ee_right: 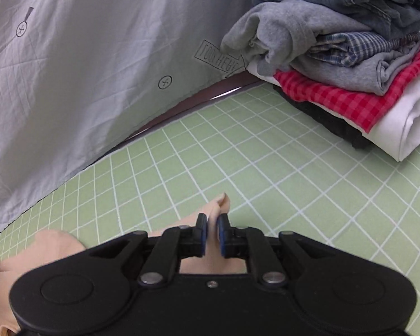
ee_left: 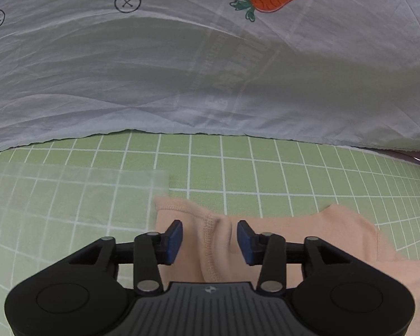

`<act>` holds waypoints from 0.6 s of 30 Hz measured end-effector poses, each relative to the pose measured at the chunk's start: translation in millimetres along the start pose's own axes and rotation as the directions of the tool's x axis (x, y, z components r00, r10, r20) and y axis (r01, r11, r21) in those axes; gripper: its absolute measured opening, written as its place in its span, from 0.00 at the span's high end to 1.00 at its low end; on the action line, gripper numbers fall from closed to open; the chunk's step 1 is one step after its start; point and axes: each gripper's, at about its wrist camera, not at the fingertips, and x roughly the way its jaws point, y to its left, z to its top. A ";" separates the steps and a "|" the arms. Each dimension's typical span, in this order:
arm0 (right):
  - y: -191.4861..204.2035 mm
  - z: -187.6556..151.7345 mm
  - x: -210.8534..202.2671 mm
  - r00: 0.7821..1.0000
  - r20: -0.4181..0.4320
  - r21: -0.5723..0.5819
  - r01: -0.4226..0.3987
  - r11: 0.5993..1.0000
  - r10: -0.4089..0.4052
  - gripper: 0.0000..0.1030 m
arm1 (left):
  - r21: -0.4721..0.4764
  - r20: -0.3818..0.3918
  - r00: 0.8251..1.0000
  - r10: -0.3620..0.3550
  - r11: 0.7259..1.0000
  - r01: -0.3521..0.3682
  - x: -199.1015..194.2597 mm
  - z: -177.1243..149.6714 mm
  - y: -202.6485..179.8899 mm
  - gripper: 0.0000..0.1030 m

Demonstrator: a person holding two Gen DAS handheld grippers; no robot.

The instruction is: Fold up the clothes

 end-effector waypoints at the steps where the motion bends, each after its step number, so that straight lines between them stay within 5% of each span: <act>1: -1.8 -2.3 0.9 1.000 -0.006 0.007 -0.001 1.000 0.001 0.68 | -0.022 0.031 0.999 0.011 1.000 -0.011 -7.1 1.1 5.2 0.28; 3: -5.4 -7.0 2.8 1.000 -0.018 0.020 -0.003 1.000 0.003 0.57 | -0.084 0.066 0.997 0.028 0.996 -0.023 -17.9 3.4 19.2 0.28; 7: -12.6 -16.2 6.6 0.999 -0.042 0.046 -0.006 0.999 0.008 0.54 | -0.143 0.049 0.998 0.041 0.989 -0.034 -19.9 1.4 39.9 0.28; 18: -4.0 -20.5 23.8 0.996 -0.087 0.056 -0.028 0.998 0.033 0.54 | 0.048 -0.051 0.992 0.113 0.993 -0.111 14.6 -9.4 8.9 0.29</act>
